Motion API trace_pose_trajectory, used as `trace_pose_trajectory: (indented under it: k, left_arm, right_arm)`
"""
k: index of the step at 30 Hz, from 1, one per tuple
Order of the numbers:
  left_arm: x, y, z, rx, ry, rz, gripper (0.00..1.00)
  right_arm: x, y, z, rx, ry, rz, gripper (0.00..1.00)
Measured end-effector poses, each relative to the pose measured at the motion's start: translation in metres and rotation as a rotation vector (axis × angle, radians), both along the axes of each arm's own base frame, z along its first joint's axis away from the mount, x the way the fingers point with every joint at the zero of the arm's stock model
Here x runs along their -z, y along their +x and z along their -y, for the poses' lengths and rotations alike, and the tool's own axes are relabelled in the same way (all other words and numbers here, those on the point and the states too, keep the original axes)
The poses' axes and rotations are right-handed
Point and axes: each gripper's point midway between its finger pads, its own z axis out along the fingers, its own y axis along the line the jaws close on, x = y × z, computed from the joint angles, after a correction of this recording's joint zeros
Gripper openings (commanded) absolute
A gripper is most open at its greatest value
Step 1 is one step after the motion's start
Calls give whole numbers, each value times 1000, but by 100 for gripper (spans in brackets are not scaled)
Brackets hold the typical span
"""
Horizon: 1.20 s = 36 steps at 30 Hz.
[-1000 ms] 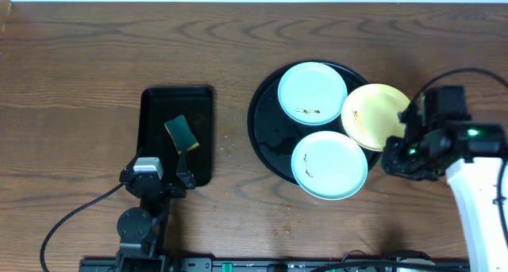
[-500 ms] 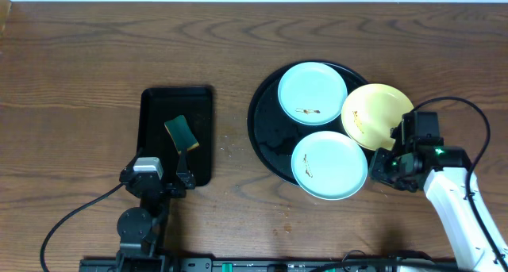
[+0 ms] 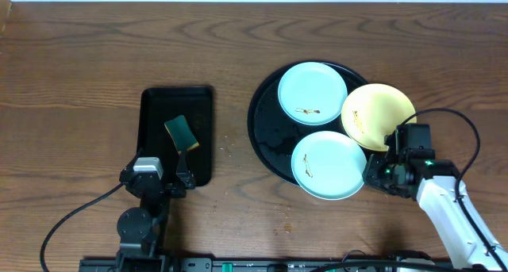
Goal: Clean dirty plates on tray and stack at the side
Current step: 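Move the right gripper to the edge of the lower light-blue plate, then grasp the light-blue plate rim with the right gripper and tilt it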
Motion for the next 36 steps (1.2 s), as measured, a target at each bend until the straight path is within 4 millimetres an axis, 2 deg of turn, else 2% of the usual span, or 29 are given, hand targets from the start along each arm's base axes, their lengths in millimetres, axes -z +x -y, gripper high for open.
trace_pose_trajectory:
  k: [4, 7, 12, 26, 36]
  left_arm:
    - [0, 0, 0, 0, 0, 0, 93]
    - [0, 0, 0, 0, 0, 0, 93]
    - [0, 0, 0, 0, 0, 0, 93]
    - [0, 0, 0, 0, 0, 0, 93]
    - [0, 0, 0, 0, 0, 0, 93]
  right_arm:
    - [0, 3, -7, -21, 4, 15, 15]
    - [-1, 4, -15, -54, 6, 25, 13]
    - [-1, 2, -22, -42, 16, 17, 1]
    - [-3, 9, -22, 170, 72, 4, 1]
    - [-6, 20, -23, 217, 93, 40, 1]
